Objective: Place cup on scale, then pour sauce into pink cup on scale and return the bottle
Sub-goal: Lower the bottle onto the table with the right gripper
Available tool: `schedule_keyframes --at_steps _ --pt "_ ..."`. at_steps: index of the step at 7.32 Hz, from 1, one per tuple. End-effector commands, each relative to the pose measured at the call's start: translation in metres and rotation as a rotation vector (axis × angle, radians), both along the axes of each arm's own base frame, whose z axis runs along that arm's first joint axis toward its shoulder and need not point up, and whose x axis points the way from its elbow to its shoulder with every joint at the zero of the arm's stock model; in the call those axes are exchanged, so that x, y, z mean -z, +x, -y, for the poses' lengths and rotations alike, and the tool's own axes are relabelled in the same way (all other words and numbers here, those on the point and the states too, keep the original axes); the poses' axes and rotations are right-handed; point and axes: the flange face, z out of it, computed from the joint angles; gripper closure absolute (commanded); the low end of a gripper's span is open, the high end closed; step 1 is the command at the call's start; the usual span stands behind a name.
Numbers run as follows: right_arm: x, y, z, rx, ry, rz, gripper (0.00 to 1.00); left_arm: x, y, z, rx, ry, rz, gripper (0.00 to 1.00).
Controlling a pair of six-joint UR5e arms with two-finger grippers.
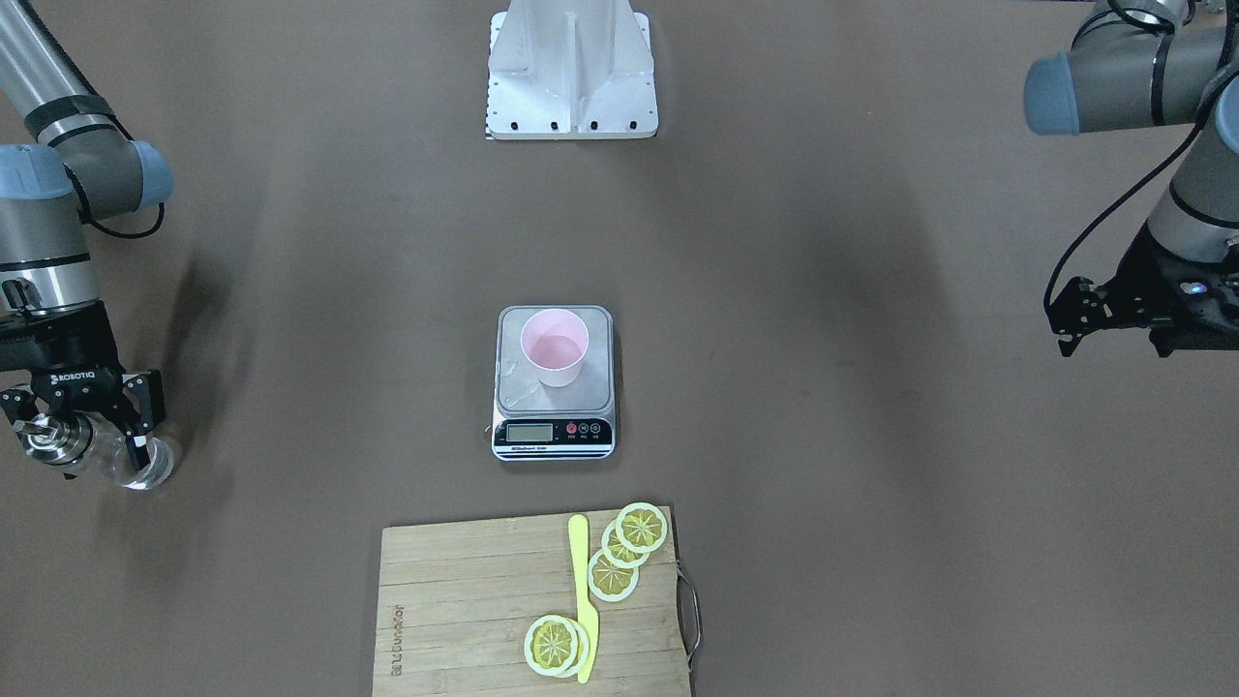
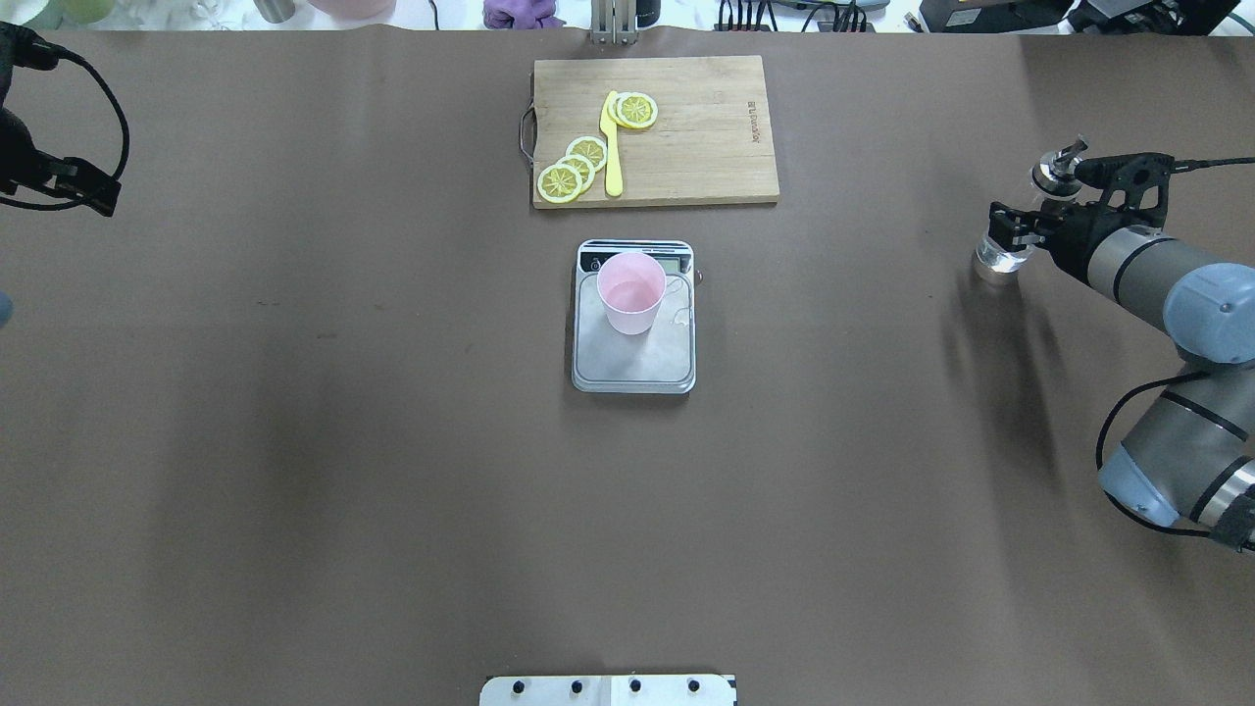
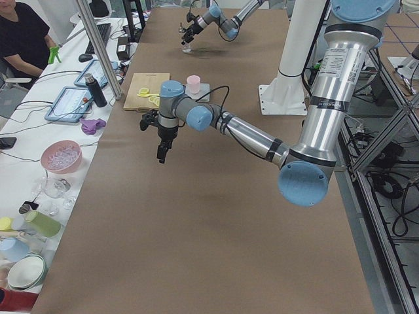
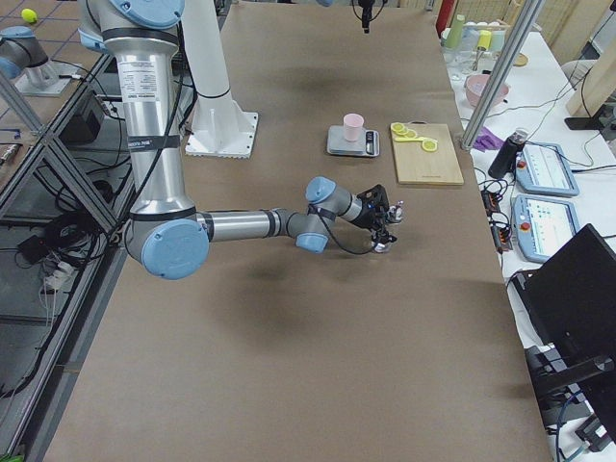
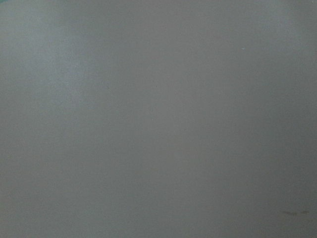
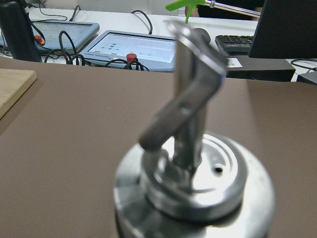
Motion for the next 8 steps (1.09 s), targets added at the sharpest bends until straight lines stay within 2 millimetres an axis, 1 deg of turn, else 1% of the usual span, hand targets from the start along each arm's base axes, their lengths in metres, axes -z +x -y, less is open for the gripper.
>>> schedule_keyframes --at_steps 1,4,7,8 --pt "0.004 -0.003 0.001 -0.003 0.005 0.006 0.01 0.0 0.0 0.0 -0.001 -0.001 -0.001 0.02" --pt "0.007 -0.002 0.001 0.004 0.016 0.004 0.0 -0.001 0.0 0.0 0.0 -0.001 0.001 0.02" --pt "0.008 0.003 -0.003 0.004 0.017 0.007 0.0 -0.001 0.0 0.0 0.0 -0.001 0.001 0.02" --pt "0.009 0.01 -0.009 0.003 0.019 0.01 0.0 -0.001 0.0 0.0 -0.001 -0.003 0.0 0.02"
